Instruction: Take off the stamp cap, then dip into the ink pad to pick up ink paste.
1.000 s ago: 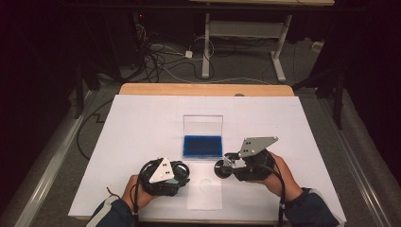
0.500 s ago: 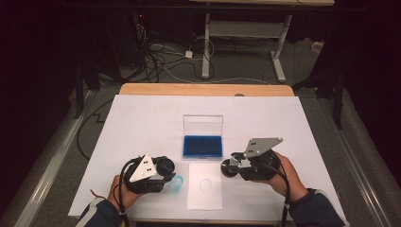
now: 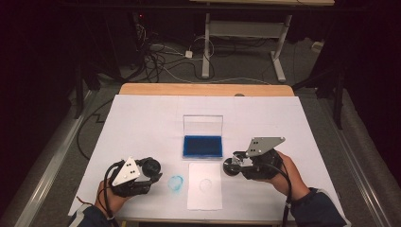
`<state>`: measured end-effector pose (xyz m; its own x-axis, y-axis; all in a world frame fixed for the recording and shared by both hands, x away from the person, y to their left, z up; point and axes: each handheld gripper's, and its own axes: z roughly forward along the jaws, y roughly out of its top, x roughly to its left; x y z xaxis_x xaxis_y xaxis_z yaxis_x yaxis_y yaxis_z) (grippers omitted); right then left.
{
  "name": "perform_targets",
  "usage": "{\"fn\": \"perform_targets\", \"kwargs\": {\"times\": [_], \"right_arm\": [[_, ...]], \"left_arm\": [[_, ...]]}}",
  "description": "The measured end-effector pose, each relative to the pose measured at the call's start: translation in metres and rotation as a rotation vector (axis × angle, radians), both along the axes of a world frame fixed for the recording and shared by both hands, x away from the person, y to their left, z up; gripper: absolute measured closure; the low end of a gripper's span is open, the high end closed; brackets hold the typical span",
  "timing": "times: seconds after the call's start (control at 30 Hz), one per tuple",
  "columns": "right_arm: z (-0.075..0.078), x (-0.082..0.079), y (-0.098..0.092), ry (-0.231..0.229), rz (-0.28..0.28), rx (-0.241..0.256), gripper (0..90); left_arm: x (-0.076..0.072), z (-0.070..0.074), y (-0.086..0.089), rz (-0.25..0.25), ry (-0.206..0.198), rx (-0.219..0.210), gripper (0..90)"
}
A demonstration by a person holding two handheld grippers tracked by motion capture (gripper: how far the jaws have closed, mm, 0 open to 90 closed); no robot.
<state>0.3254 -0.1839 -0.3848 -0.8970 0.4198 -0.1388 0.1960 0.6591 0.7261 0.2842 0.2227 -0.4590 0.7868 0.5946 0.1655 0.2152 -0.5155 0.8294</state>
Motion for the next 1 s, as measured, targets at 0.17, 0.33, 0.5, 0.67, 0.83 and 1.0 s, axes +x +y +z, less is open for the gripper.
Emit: {"fn": "perform_targets", "kwargs": {"times": [0.17,0.33,0.5,0.67,0.83,1.0], "right_arm": [[0.0,0.0,0.0,0.0,0.0,0.002,56.6],[0.001,0.0,0.001,-0.005,0.002,0.003,56.6],[0.002,0.0,0.0,-0.008,-0.004,0.007,56.6],[0.003,0.001,-0.002,-0.012,-0.013,0.014,56.6],[0.003,0.002,-0.002,-0.018,-0.015,0.007,56.6],[0.004,0.004,-0.001,-0.016,-0.019,0.01,56.6]], "left_arm": [[-0.004,-0.003,0.01,0.02,0.004,-0.002,36.4],[-0.007,-0.004,0.015,0.029,0.014,-0.006,36.4],[-0.007,-0.004,0.015,0.027,0.016,-0.013,36.4],[-0.006,-0.005,0.015,0.023,0.021,-0.014,36.4],[-0.006,-0.006,0.014,0.018,0.024,-0.009,36.4],[-0.005,-0.006,0.015,0.022,0.026,-0.013,36.3]]}}
